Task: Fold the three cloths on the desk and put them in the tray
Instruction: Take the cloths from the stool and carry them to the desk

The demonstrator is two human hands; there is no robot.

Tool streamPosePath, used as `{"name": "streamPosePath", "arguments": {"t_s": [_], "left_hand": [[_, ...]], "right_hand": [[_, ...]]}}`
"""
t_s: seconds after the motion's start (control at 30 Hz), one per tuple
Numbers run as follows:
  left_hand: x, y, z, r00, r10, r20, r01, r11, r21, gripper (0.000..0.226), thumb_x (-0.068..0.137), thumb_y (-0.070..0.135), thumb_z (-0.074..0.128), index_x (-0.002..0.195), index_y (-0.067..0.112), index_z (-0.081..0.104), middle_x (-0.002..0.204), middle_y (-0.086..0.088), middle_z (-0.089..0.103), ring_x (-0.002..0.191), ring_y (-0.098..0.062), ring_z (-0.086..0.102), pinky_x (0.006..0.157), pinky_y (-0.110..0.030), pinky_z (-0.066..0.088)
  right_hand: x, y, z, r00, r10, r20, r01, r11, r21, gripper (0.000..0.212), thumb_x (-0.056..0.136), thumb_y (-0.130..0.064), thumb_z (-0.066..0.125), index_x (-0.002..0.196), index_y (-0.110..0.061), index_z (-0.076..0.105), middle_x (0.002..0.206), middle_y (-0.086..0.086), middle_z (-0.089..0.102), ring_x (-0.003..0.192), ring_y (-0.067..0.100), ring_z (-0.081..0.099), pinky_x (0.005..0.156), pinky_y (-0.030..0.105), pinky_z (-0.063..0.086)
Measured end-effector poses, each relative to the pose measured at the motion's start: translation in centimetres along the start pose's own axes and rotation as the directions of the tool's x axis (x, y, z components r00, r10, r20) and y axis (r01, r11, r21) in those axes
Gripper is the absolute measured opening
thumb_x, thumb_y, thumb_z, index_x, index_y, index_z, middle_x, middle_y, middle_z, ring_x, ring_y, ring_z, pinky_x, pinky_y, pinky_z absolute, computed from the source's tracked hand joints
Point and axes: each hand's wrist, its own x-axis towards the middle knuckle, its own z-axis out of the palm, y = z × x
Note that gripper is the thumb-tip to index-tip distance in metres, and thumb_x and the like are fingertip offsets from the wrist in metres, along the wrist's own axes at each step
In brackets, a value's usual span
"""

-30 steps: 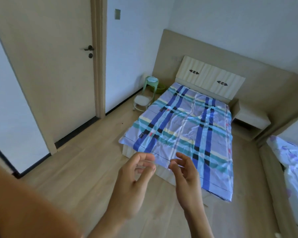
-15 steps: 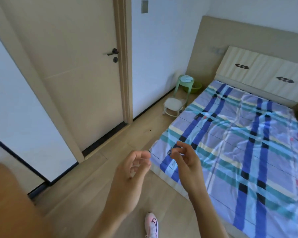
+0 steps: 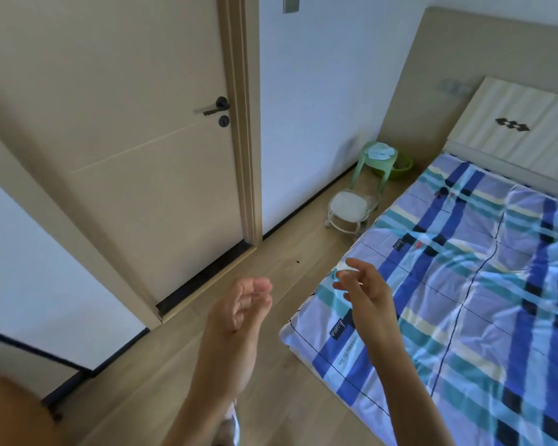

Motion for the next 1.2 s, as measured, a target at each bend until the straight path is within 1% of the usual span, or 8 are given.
{"name": "streamPosePath", "arguments": {"t_s": [0.2, 0.47, 0.63, 0.83, 0.93, 1.03, 1.13, 1.2], "left_hand": [[12.8, -1.9, -0.9, 0.999, -0.001, 0.044, 0.002, 1.000, -0.022, 0.037, 0.078, 0.053, 0.053, 0.101, 0.030, 0.069, 0.104, 0.013, 0.073, 0.102, -0.007, 0.069, 0.088, -0.024, 0.048], [33.1, -0.2, -1.9, 0.979, 0.078, 0.188, -0.076, 0.997, -0.017, 0.027, 0.083, 0.051, 0.054, 0.098, 0.033, 0.068, 0.100, 0.012, 0.073, 0.102, -0.007, 0.068, 0.089, -0.025, 0.049], [42.1, 1.2, 0.1, 0.951, 0.077, 0.300, -0.069, 0.997, -0.037, 0.028, 0.084, 0.051, 0.055, 0.100, 0.032, 0.068, 0.101, 0.011, 0.072, 0.105, -0.009, 0.066, 0.094, -0.034, 0.051], [52.2, 1.0, 6.3, 0.914, 0.064, 0.402, -0.067, 0.998, -0.006, 0.027, 0.085, 0.050, 0.056, 0.099, 0.031, 0.069, 0.102, 0.013, 0.073, 0.107, -0.006, 0.066, 0.096, -0.031, 0.049], [57.6, 0.6, 11.1, 0.884, 0.054, 0.465, -0.077, 0.997, 0.031, 0.022, 0.088, 0.043, 0.055, 0.099, 0.030, 0.068, 0.103, 0.015, 0.072, 0.106, -0.001, 0.065, 0.089, -0.016, 0.045], [63.6, 0.6, 16.8, 0.864, 0.061, 0.499, -0.104, 0.993, 0.058, 0.021, 0.088, 0.042, 0.055, 0.099, 0.030, 0.068, 0.102, 0.018, 0.072, 0.105, 0.003, 0.064, 0.083, -0.003, 0.041], [69.2, 1.7, 22.3, 0.863, 0.075, 0.500, -0.122, 0.991, 0.061, 0.019, 0.089, 0.042, 0.055, 0.098, 0.031, 0.068, 0.100, 0.020, 0.072, 0.102, 0.003, 0.065, 0.081, -0.006, 0.044], [72.6, 2.4, 25.9, 0.856, 0.082, 0.510, -0.121, 0.992, 0.044, 0.017, 0.090, 0.039, 0.056, 0.099, 0.031, 0.068, 0.100, 0.018, 0.072, 0.100, 0.001, 0.066, 0.083, -0.013, 0.047]], "right_hand": [[11.1, -0.4, 5.4, 0.998, 0.024, -0.055, -0.024, 1.000, -0.008, 0.022, 0.096, -0.023, 0.060, 0.117, -0.029, 0.063, 0.096, -0.006, 0.071, 0.092, 0.009, 0.072, 0.078, 0.024, 0.050], [26.5, -4.2, 13.8, 0.987, -0.003, -0.160, 0.005, 1.000, 0.012, 0.024, 0.097, -0.022, 0.062, 0.121, -0.023, 0.062, 0.103, 0.002, 0.071, 0.093, 0.014, 0.072, 0.083, 0.029, 0.053], [33.4, -5.4, 14.6, 0.973, 0.022, -0.231, -0.024, 1.000, -0.004, 0.026, 0.098, -0.023, 0.060, 0.124, -0.021, 0.060, 0.102, 0.003, 0.071, 0.092, 0.013, 0.071, 0.084, 0.029, 0.054], [43.2, -4.8, 12.6, 0.938, 0.069, -0.341, -0.059, 0.997, 0.040, 0.026, 0.098, -0.021, 0.060, 0.124, -0.023, 0.059, 0.101, -0.001, 0.071, 0.094, 0.014, 0.071, 0.085, 0.030, 0.053], [49.5, -4.0, 10.8, 0.923, 0.070, -0.377, -0.057, 0.997, 0.047, 0.030, 0.098, -0.024, 0.061, 0.128, -0.023, 0.058, 0.102, -0.003, 0.072, 0.093, 0.009, 0.071, 0.084, 0.027, 0.053], [56.8, -3.5, 8.3, 0.909, 0.078, -0.409, -0.058, 0.996, 0.061, 0.030, 0.098, -0.025, 0.061, 0.127, -0.024, 0.057, 0.103, 0.000, 0.071, 0.094, 0.014, 0.070, 0.079, 0.022, 0.053], [63.3, -4.0, 5.4, 0.906, 0.093, -0.413, -0.066, 0.995, 0.079, 0.027, 0.097, -0.024, 0.061, 0.124, -0.026, 0.057, 0.107, 0.002, 0.070, 0.098, 0.017, 0.070, 0.074, 0.018, 0.054], [67.2, -4.4, 3.3, 0.902, 0.099, -0.419, -0.076, 0.995, 0.070, 0.027, 0.097, -0.024, 0.061, 0.123, -0.028, 0.057, 0.108, -0.001, 0.069, 0.099, 0.017, 0.069, 0.076, 0.022, 0.055]]}}
